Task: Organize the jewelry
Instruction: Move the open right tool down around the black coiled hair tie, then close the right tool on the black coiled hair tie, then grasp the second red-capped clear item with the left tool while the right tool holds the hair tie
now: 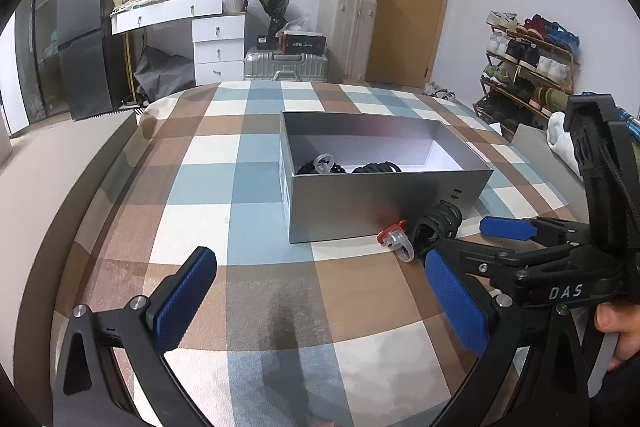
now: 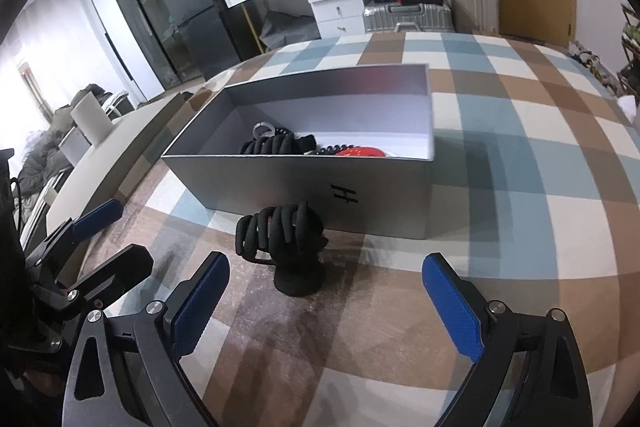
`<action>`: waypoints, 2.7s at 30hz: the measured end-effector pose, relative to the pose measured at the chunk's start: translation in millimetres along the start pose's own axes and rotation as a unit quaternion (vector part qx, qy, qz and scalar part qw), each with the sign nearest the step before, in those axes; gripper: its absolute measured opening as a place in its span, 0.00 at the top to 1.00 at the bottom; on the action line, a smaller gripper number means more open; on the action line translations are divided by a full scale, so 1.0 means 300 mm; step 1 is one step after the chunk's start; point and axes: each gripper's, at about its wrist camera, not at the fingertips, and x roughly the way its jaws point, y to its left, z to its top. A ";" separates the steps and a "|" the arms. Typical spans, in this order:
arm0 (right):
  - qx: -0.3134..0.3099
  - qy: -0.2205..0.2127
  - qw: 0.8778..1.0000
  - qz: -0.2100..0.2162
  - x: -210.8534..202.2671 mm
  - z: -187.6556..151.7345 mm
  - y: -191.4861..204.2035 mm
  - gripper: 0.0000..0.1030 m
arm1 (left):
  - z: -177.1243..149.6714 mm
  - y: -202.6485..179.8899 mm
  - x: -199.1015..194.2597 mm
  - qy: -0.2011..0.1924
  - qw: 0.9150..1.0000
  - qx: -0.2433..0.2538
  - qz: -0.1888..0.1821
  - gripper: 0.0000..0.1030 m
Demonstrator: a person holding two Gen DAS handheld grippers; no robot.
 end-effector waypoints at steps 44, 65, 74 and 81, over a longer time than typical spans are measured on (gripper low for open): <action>-0.047 0.018 0.998 -0.032 0.044 0.006 0.062 0.28 | 0.000 0.035 0.004 0.017 0.999 -0.029 -0.015 0.01; -0.054 -0.038 0.998 0.010 -0.104 -0.028 0.051 0.57 | 0.001 0.035 0.010 0.020 0.999 -0.029 -0.016 0.01; -0.034 -0.044 0.998 0.024 -0.151 -0.042 -0.007 0.57 | 0.001 0.019 0.021 0.031 0.999 -0.021 -0.012 0.01; -0.013 -0.059 0.998 0.025 -0.206 -0.027 -0.072 0.57 | -0.003 -0.049 0.052 0.055 0.998 0.022 0.010 0.01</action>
